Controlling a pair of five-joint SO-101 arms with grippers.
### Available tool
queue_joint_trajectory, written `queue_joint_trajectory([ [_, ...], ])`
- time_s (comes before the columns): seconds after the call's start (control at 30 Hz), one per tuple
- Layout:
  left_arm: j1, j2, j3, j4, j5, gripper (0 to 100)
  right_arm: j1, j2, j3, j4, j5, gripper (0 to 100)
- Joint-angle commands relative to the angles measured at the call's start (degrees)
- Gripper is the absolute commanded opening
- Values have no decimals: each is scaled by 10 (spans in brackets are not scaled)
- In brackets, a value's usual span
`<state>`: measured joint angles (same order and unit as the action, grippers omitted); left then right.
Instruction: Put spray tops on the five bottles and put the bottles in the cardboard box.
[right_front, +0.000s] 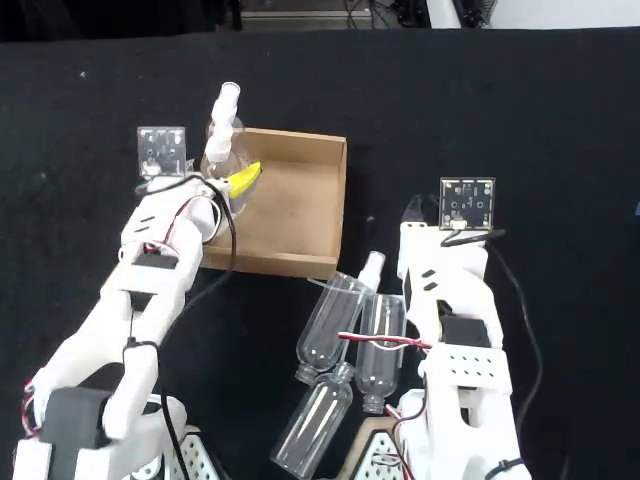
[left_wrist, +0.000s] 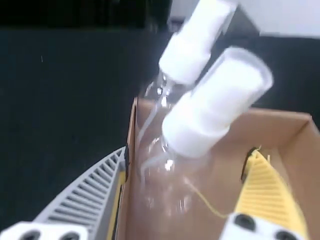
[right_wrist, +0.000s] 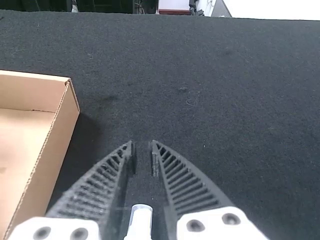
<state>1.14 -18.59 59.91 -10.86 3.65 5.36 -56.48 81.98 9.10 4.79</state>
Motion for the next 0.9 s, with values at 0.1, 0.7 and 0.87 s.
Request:
queue_joint_trajectory([
  [0.1,-2,-61,-88,223,4,339,13,-7,-10,-17,5,43],
  [0.7,-11,-65,-160,469,4,339,11,-7,-7,-17,4,44],
  [0.87,-25,-66,-193,474,4,339,11,-7,-7,-17,4,44],
])
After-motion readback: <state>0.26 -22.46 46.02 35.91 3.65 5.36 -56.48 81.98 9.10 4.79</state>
